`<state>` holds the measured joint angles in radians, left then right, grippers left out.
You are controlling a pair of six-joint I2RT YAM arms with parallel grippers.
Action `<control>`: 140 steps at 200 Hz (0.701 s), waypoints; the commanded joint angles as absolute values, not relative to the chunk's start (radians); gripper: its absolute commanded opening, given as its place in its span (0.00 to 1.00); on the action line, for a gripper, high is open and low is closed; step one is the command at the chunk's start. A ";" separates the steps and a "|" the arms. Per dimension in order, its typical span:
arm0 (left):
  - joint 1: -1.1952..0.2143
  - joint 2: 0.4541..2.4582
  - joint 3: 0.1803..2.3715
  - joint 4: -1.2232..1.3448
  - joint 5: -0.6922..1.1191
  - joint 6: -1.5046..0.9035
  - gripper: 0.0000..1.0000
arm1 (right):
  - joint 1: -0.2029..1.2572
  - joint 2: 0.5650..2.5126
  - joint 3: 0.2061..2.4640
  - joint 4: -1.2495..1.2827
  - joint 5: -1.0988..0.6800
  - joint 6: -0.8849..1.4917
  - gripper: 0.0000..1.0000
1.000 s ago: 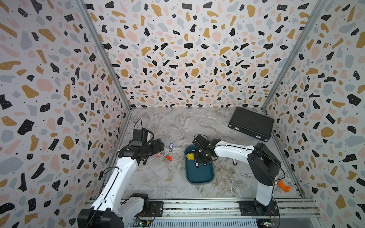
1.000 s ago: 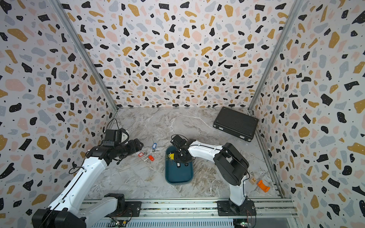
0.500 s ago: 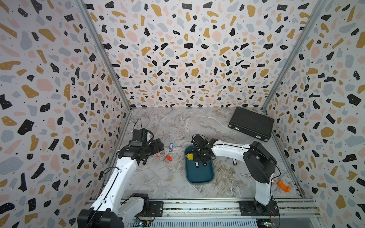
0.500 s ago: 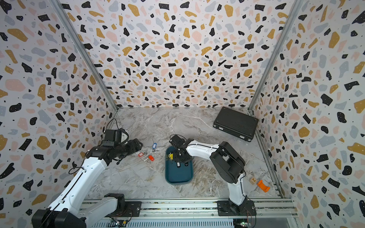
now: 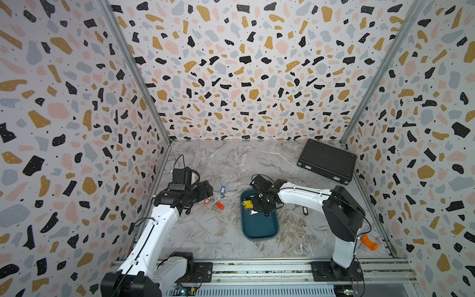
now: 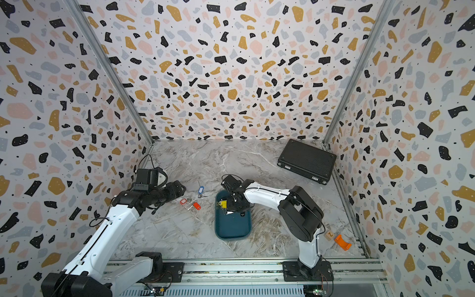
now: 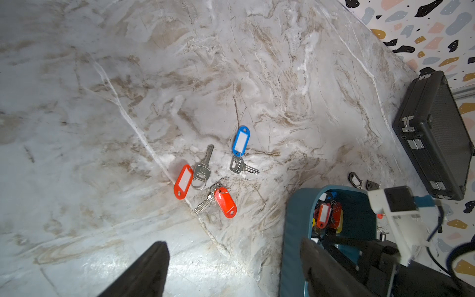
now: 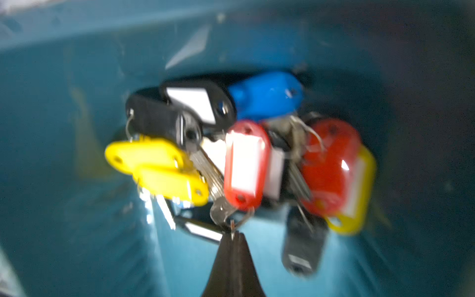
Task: Take the keys out of the storage box
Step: Pick up the key from the storage box.
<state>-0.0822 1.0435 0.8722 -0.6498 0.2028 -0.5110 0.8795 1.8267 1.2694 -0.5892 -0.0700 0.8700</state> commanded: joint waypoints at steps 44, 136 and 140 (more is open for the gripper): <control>-0.080 1.032 0.876 -0.635 0.210 -0.496 0.84 | 0.841 1.549 1.270 -0.782 -0.041 0.769 0.00; -0.080 1.052 0.873 -0.625 0.246 -0.493 0.84 | 0.409 1.622 1.345 -0.848 -0.091 0.524 0.00; -0.080 1.054 0.874 -0.624 0.251 -0.493 0.84 | 0.391 1.629 1.344 -0.847 -0.095 0.517 0.00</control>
